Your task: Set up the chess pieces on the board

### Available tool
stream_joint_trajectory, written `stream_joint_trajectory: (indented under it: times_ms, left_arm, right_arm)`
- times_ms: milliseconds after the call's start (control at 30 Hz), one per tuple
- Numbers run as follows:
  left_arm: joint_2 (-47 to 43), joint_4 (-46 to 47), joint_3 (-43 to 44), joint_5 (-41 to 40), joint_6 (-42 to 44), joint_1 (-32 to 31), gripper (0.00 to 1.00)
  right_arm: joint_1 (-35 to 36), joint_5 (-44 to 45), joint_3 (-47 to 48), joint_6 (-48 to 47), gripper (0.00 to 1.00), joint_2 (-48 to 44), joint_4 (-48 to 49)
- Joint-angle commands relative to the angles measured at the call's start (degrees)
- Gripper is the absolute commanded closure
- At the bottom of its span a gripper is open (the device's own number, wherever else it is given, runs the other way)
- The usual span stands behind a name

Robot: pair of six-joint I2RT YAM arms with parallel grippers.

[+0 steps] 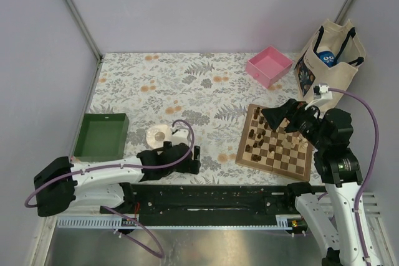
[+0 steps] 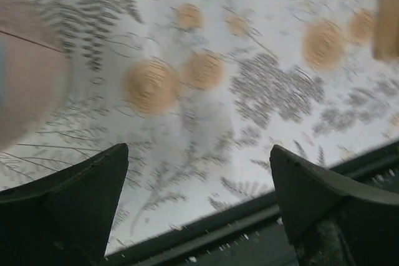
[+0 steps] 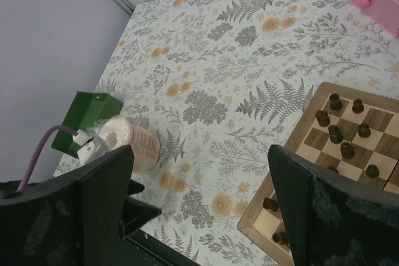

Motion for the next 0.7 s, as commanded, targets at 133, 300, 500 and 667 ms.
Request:
stream_joint_trajectory:
  times_ms: [133,300,500,667]
  left_arm:
    - [3.9,5.2,0.2,6.1,2.3,15.8,0.01]
    - [9.1,6.4,3.5,7.1,7.4,24.2,0.01]
    - [17.3,10.0,10.8,11.3,13.2,35.1,0.01]
    - [26.3,10.0,19.8,15.7,16.1,44.7,0.01]
  right_arm:
    - [0.2,1.3,0.5,1.8,0.02,0.5,-0.2]
    - [0.1,1.9,-0.2,2.1,0.01,0.8,-0.2]
    - [0.2,1.8,-1.2,2.3,0.01,1.1,-0.7]
    - [0.1,7.9,-1.1,1.6,0.01,1.7,-5.0]
